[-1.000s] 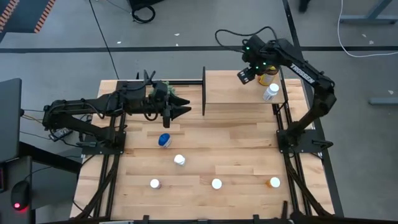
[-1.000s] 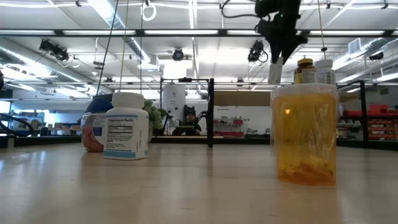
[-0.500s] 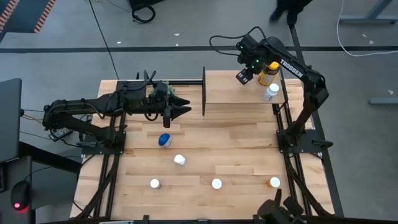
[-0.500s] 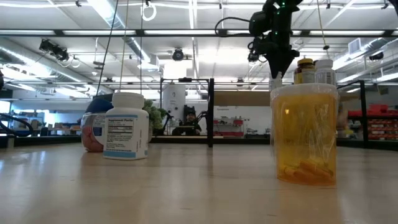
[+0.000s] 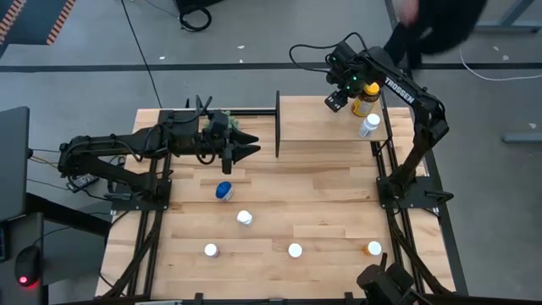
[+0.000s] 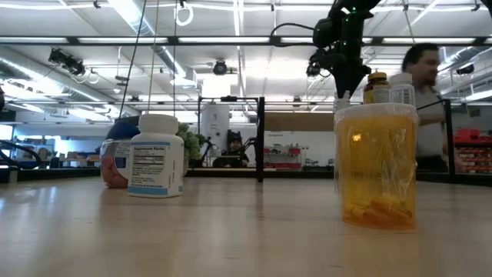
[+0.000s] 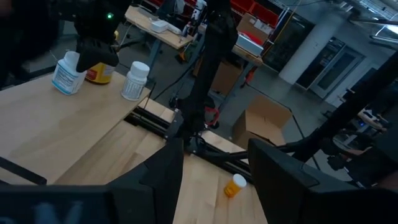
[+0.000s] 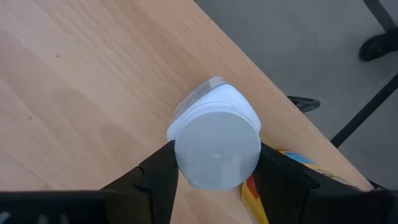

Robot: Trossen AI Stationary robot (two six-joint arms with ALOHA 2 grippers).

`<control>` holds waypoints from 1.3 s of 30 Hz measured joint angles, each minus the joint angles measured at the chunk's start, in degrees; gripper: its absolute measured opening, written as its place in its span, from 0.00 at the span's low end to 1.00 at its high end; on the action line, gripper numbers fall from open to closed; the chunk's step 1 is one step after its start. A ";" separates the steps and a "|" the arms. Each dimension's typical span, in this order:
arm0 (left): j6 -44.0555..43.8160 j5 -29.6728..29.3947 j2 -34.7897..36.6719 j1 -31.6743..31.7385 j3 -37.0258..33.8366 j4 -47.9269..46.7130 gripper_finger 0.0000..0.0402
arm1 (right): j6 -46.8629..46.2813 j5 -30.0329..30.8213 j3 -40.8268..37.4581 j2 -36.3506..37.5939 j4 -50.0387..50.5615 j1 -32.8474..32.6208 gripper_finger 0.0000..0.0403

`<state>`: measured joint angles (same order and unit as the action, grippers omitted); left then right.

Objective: Pick and place medicine bottles onto shelf by color
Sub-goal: Put the top white and blue medicine bottle on the shelf, then put the blue medicine bottle on the shelf

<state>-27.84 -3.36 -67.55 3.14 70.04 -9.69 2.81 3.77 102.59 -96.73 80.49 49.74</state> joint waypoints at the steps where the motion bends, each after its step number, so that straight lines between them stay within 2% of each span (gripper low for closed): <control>1: -0.02 0.00 0.02 0.02 0.00 0.02 0.47 | 0.10 0.00 0.00 0.00 0.00 0.00 0.48; 11: -0.02 0.00 0.02 0.28 0.00 0.00 0.47 | 0.45 0.48 0.00 0.00 -0.09 0.00 0.50; 18: 0.02 0.00 0.02 0.28 0.00 0.00 0.46 | 0.37 0.65 0.88 0.22 0.09 -0.02 0.57; 24: 0.23 0.00 0.02 0.28 0.00 0.00 0.46 | 0.41 0.64 7.29 0.22 -0.11 -0.02 0.63; 30: 2.96 0.00 0.02 0.35 0.00 -0.75 0.45 | -2.39 0.65 16.61 0.26 0.65 -0.67 0.63; 33: 1.86 -0.56 0.04 1.22 0.00 -5.09 0.45 | -4.77 0.16 20.09 0.26 1.44 -2.22 0.63; 39: 0.07 -0.96 0.04 3.24 0.00 -22.16 0.44 | -9.77 -2.32 21.90 0.28 2.30 -8.84 0.63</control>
<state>-27.77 -4.32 -67.51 6.38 70.04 -31.85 -6.96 1.46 124.49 -96.44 82.79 40.90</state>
